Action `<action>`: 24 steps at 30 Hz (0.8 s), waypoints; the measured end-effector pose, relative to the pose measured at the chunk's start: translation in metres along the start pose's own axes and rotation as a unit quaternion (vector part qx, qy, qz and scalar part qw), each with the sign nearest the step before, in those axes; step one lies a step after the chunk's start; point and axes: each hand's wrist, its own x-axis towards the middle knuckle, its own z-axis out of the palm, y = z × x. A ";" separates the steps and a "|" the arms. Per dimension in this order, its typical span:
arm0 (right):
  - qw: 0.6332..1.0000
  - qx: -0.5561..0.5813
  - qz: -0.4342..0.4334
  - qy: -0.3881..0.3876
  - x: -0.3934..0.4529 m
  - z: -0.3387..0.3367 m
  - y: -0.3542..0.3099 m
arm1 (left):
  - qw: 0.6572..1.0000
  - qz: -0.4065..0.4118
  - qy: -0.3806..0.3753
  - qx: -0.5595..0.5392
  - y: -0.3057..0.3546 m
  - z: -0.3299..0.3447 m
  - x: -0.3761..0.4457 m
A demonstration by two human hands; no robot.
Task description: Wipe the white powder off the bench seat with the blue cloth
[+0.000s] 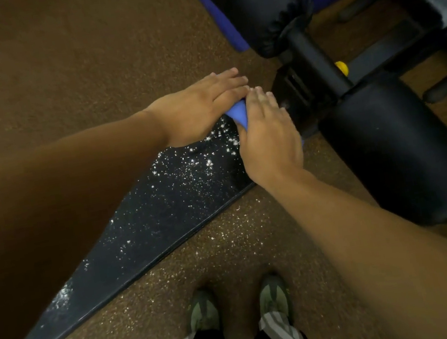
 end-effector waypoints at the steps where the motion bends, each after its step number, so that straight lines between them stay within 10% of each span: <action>1: 1.000 -0.006 0.003 -0.005 0.001 0.006 0.001 | 1.000 0.001 -0.007 0.005 -0.003 0.006 0.000; 18: 0.992 -0.075 -0.002 -0.106 -0.017 0.050 -0.001 | 0.976 -0.092 -0.194 0.041 -0.016 0.030 -0.016; 24: 0.987 -0.074 -0.035 -0.136 -0.006 0.024 0.003 | 0.962 -0.264 0.037 -0.062 0.015 0.034 -0.052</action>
